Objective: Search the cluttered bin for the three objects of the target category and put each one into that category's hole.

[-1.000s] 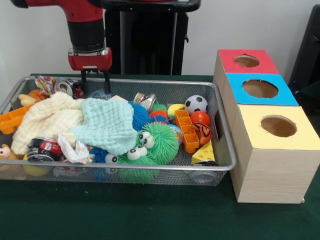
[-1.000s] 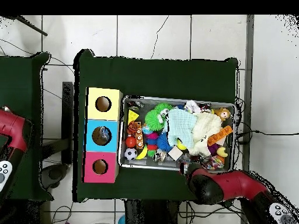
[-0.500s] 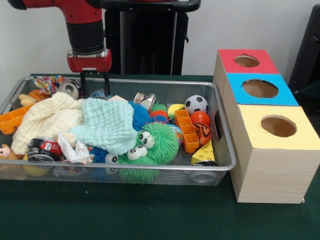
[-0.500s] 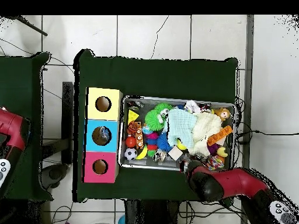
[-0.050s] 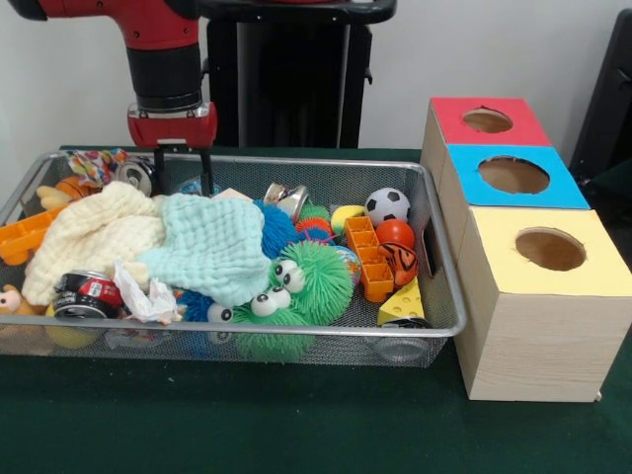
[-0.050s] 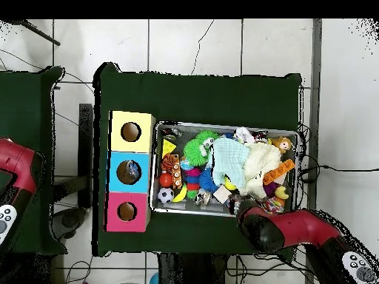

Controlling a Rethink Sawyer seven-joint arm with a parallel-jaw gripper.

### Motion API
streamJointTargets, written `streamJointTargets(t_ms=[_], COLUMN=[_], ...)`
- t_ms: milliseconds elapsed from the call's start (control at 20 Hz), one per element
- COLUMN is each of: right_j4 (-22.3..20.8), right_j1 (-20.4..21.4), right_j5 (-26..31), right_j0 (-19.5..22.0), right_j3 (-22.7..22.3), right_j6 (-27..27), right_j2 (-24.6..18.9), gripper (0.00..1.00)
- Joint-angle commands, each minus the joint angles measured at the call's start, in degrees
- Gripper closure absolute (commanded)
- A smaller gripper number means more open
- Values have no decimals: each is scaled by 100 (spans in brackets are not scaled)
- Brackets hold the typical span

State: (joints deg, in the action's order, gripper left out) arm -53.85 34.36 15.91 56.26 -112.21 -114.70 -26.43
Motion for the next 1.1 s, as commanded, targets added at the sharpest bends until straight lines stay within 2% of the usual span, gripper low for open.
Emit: streamJointTargets(t_ms=[50,250,650,1100], right_j4=[-286,-459,-518,-419], right_j1=[-333,-462,-586,-702], right_j5=[195,-56,-593,-775], right_j0=[-289,-488,-940,-888], right_j3=[757,842,808,775], right_j6=[361,126,-414,-65], right_j2=[-13,238,821,914], gripper=[0,0,0,0])
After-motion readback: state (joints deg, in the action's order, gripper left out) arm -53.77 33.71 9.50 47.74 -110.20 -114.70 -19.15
